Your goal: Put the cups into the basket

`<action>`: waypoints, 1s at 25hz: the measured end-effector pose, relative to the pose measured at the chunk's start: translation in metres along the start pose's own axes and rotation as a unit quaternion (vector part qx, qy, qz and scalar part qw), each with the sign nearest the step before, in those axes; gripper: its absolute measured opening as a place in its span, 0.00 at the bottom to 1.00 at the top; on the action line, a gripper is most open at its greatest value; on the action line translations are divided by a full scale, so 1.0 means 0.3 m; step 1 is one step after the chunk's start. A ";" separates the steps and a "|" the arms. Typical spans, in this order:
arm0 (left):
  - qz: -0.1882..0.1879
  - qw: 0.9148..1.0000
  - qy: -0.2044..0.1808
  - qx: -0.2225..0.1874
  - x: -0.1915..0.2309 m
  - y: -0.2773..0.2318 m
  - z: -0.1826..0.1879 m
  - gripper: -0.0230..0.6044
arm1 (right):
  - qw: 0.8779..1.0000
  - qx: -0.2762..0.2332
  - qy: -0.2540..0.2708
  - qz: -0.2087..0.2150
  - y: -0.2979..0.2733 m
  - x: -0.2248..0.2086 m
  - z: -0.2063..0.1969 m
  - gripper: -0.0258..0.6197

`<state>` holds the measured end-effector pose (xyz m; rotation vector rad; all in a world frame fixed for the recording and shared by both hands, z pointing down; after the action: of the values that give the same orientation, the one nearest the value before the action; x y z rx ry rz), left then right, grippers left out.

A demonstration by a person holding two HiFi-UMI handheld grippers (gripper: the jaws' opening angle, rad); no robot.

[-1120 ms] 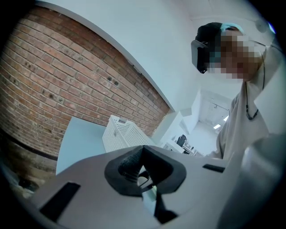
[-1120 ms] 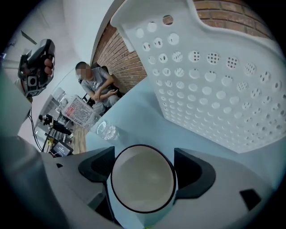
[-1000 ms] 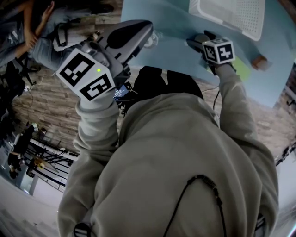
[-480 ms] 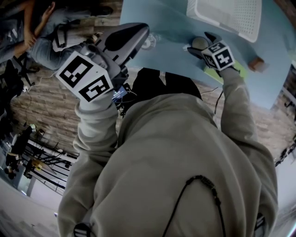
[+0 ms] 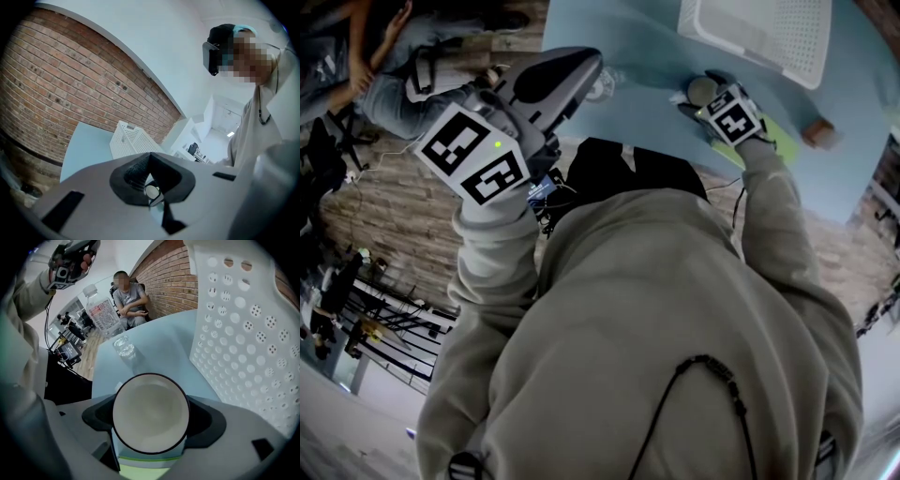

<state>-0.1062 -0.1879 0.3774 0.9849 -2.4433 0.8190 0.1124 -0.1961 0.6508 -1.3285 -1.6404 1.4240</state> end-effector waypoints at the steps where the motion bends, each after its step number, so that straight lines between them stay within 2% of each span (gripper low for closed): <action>1: -0.001 1.000 0.001 0.000 -0.001 -0.001 0.000 0.03 | 1.000 0.001 0.001 -0.001 0.002 0.000 0.001 0.71; 11: -0.002 1.000 -0.004 -0.001 -0.028 -0.048 0.011 0.03 | 1.000 0.012 -0.009 -0.003 0.014 -0.033 -0.036 0.71; 19: -0.017 1.000 -0.013 -0.002 -0.047 -0.042 0.053 0.03 | 1.000 -0.006 -0.023 -0.005 0.125 -0.028 -0.009 0.71; 25: -0.040 0.999 -0.033 -0.003 -0.092 -0.049 0.115 0.03 | 0.999 -0.005 -0.033 -0.028 0.248 -0.015 0.006 0.71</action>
<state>-0.0813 -0.2047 0.3422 1.1164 -2.4420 0.7624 0.1347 -0.2059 0.5802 -1.2438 -1.7153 1.4434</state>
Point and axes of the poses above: the fingertips, and each gripper's own axes: y backward along the fingers, x to its left, z out of its top, the point moved 4 cm from there along y, backward along the fingers, and after that the axes turned 6 degrees about x, right-handed, at the moved point
